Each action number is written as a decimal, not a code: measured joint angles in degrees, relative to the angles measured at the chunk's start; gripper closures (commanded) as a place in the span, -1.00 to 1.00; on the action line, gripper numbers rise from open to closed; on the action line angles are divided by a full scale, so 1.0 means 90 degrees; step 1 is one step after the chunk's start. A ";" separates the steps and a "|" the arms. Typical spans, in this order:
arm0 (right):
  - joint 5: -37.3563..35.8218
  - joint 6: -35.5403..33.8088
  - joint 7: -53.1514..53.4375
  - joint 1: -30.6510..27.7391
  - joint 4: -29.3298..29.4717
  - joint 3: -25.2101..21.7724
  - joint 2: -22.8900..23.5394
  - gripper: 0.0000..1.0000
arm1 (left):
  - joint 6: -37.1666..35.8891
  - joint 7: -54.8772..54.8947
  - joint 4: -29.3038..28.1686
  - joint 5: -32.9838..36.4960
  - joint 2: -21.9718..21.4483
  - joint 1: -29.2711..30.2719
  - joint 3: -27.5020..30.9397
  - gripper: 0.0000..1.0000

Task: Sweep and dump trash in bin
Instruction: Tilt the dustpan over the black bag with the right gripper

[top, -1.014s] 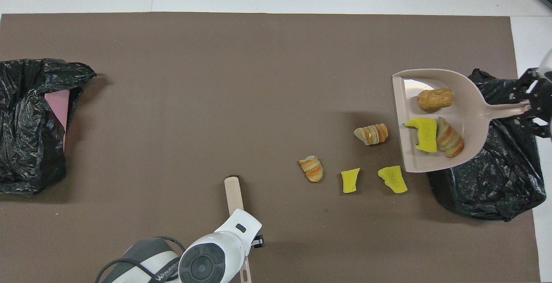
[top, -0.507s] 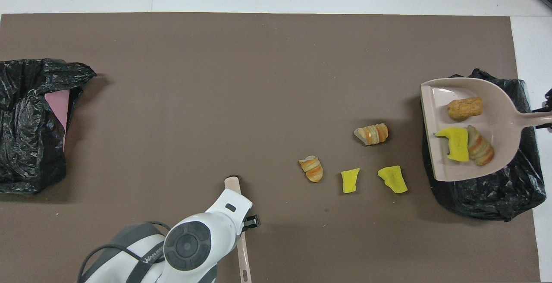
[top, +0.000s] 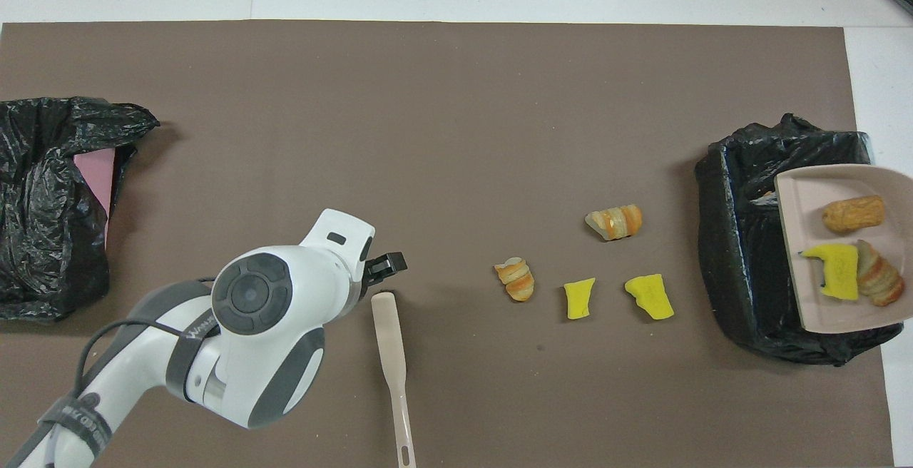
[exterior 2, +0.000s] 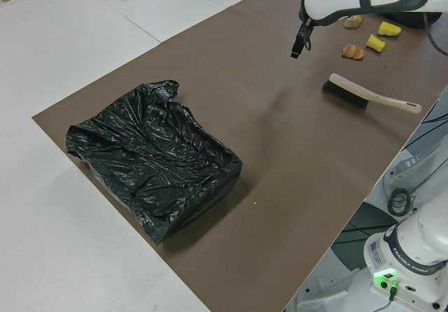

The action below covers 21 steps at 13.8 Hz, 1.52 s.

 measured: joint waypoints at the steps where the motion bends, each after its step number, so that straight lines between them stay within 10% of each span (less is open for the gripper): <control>1: -0.0269 0.0002 0.0338 0.0084 -0.0073 0.0005 -0.0042 1.00 | -0.0305 0.0391 0.0278 0.0000 0.0043 0.0237 0.0001 -1.00; 11: -0.2231 -0.0065 0.2192 0.1088 -0.0761 0.0029 -0.0513 1.00 | -0.2809 0.3823 0.2003 0.0013 0.0012 0.2026 0.0059 -1.00; 21: -0.3190 -0.0138 0.2694 0.1656 -0.1144 0.0052 -0.0917 1.00 | -0.4091 0.4368 0.2807 0.0340 -0.0283 0.2620 0.0013 -1.00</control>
